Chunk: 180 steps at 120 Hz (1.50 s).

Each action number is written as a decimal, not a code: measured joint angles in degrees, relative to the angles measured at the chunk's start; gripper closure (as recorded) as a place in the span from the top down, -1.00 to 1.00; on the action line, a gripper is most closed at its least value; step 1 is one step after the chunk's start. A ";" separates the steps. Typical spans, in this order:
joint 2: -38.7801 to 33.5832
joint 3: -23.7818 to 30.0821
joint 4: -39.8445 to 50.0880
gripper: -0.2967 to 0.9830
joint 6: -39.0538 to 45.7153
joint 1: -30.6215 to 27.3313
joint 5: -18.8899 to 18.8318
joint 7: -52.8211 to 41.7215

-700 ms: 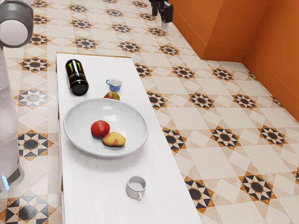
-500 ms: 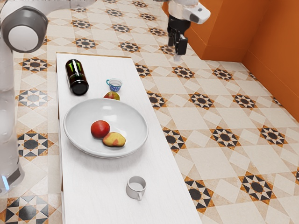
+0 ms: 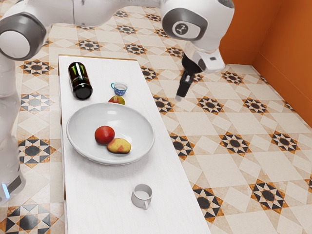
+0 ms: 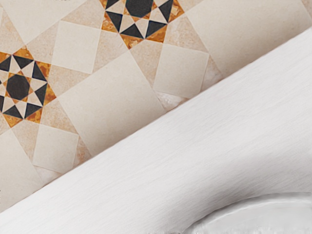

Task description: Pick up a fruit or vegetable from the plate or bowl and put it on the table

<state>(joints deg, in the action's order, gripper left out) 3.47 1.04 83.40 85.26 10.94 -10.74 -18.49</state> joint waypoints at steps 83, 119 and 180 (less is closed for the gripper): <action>-33.85 5.31 47.03 0.54 4.49 -6.60 14.51 -24.31; -35.86 5.69 49.06 0.54 2.88 -5.96 17.60 -18.03; -35.84 5.23 51.07 0.54 0.55 -5.34 15.02 -9.51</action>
<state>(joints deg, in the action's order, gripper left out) -32.37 6.27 134.47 85.81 5.59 4.27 -27.99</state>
